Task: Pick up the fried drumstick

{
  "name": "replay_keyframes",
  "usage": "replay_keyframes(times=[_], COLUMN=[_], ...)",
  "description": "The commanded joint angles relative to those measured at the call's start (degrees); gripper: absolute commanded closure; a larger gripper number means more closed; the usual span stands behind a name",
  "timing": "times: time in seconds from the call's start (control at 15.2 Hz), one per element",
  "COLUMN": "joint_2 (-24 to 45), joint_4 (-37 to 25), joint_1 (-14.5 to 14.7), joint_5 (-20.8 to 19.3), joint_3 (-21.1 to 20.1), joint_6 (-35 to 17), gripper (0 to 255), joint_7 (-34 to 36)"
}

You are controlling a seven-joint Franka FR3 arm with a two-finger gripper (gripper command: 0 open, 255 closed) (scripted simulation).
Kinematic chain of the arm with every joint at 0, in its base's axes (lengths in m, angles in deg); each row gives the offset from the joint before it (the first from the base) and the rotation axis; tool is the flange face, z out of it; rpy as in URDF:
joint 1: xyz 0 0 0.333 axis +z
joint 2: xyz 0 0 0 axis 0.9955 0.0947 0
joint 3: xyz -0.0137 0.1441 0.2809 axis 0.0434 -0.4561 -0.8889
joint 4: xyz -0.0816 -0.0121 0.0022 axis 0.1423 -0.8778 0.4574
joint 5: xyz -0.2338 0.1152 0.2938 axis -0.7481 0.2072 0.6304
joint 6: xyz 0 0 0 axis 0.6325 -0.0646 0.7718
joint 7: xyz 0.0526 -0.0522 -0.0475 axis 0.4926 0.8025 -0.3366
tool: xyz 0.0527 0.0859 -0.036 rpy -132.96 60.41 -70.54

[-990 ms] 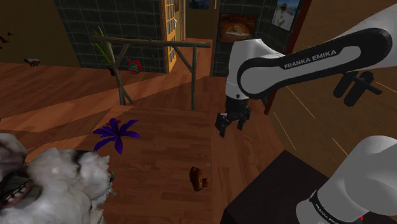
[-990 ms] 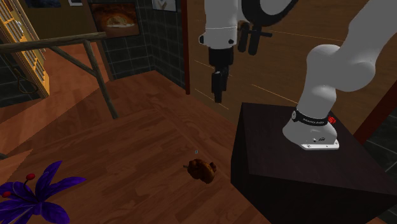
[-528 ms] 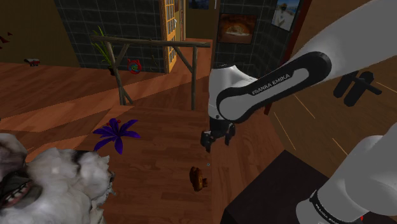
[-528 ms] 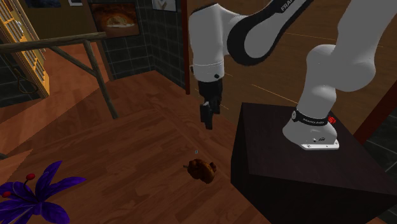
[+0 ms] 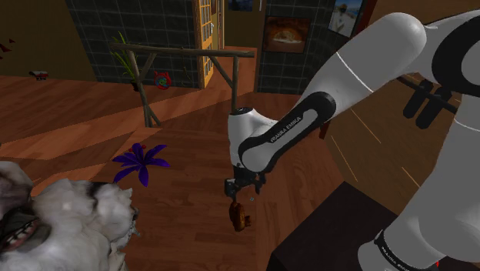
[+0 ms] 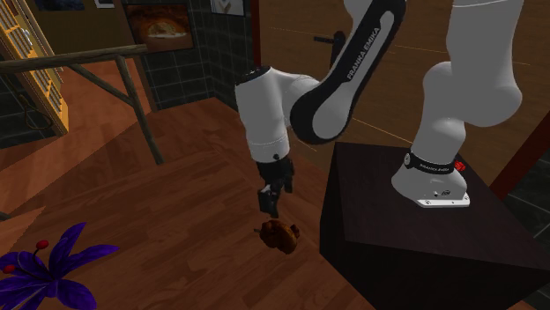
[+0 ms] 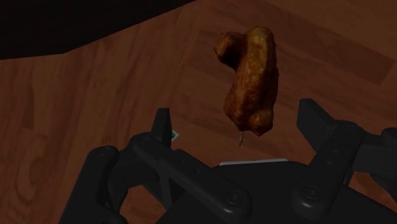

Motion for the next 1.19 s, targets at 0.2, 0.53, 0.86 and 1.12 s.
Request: replay_keyframes(times=[0.2, 0.53, 0.86, 1.12], joint_2=[10.93, 14.51, 16.57, 16.43], joint_4=[-6.85, -7.4, -7.9, -7.75], joint_1=[3.36, 4.13, 4.65, 4.62], joint_5=[-3.57, -4.81, -5.47, -5.43], joint_3=[1.64, 2.63, 3.17, 3.14], joint_6=[-1.93, -4.88, -6.4, -6.41], gripper=[0, 0, 255, 255], joint_7=[6.45, 7.03, 7.43, 7.42])
